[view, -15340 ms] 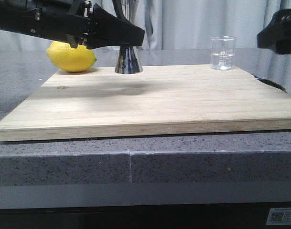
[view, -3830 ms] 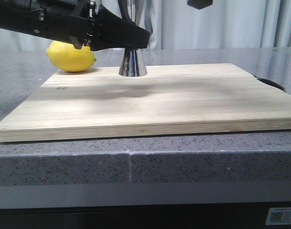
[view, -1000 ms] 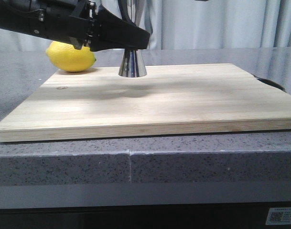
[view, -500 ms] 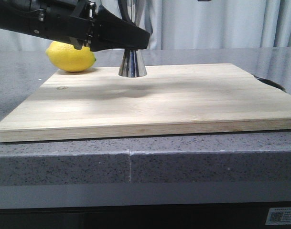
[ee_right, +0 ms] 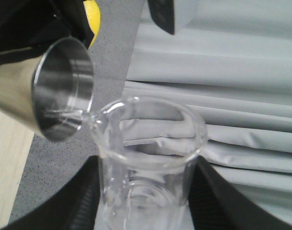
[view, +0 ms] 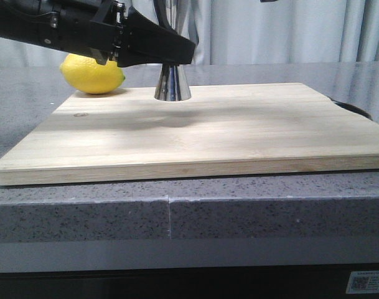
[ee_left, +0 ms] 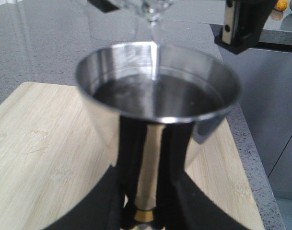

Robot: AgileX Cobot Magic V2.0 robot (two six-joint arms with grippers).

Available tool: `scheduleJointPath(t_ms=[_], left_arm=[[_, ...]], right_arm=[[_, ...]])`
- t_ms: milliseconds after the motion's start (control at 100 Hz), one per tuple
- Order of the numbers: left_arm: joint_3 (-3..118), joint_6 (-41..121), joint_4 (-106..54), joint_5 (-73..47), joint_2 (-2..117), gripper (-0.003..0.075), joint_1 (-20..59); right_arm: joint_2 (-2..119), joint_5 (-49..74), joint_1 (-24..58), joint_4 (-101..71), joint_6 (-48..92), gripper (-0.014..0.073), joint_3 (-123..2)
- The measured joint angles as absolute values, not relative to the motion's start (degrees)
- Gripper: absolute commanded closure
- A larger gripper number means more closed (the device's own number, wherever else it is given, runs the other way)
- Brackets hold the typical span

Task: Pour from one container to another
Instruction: 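Tilt the glass beaker with the right gripper, pouring liquid into the jigger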

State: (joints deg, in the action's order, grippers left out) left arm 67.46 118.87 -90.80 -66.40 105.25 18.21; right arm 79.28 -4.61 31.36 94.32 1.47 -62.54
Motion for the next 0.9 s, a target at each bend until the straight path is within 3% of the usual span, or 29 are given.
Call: scheduleJointPath(t_ms=[900], left_arm=[[67.46, 118.87, -90.80, -66.40, 105.25, 0.0739, 18.21]], right_arm=[[79.28, -4.61, 31.36, 95.69, 1.47, 0.0556, -62.54]])
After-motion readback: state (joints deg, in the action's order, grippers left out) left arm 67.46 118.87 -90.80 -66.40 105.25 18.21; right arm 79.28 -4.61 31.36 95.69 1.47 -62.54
